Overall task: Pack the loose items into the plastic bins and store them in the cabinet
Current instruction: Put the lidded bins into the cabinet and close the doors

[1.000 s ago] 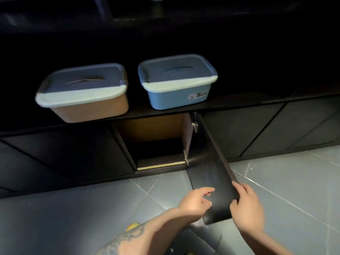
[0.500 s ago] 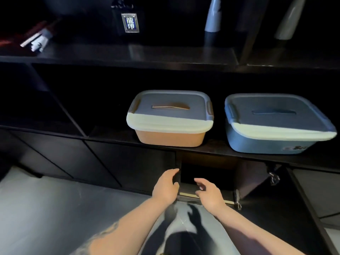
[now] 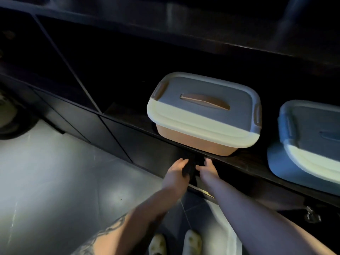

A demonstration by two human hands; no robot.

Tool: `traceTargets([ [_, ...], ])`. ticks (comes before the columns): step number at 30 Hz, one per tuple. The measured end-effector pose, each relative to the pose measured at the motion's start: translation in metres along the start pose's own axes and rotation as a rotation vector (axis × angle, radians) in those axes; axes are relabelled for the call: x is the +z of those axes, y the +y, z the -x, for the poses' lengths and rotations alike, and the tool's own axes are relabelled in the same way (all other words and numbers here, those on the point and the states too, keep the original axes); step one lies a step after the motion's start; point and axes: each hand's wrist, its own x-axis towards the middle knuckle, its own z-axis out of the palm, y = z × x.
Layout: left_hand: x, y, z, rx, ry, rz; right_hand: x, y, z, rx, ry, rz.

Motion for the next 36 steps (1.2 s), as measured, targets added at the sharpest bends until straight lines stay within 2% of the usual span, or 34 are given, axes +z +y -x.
traceTargets([
  [3,0.009,-0.007,0.002,-0.012,0.016,0.002,-0.001,0.008,-0.002,-0.066,0.093,-0.003],
  [8,0.019,-0.018,0.023,-0.113,0.172,0.17,-0.006,0.026,0.02,-0.234,0.072,0.161],
  [12,0.015,-0.034,0.061,-0.232,0.224,0.431,0.004,0.041,0.043,-0.272,-0.118,0.407],
  [15,0.007,-0.055,0.096,-0.196,0.234,0.542,0.016,0.041,0.059,-0.266,-0.258,0.512],
  [23,-0.064,-0.143,0.155,-0.139,0.205,0.519,0.104,0.042,0.131,-0.224,-0.579,0.752],
  [25,-0.086,-0.177,0.172,-0.152,0.185,0.559,0.141,0.05,0.159,-0.222,-0.611,0.721],
  [28,-0.119,-0.223,0.196,-0.183,0.26,0.599,0.208,0.07,0.202,-0.286,-0.539,0.633],
  [32,-0.173,-0.269,0.215,-0.237,0.451,0.634,0.297,0.08,0.24,-0.352,-0.351,0.779],
  [36,-0.227,-0.302,0.222,-0.212,0.477,0.584,0.369,0.067,0.252,-0.271,-0.316,0.698],
])
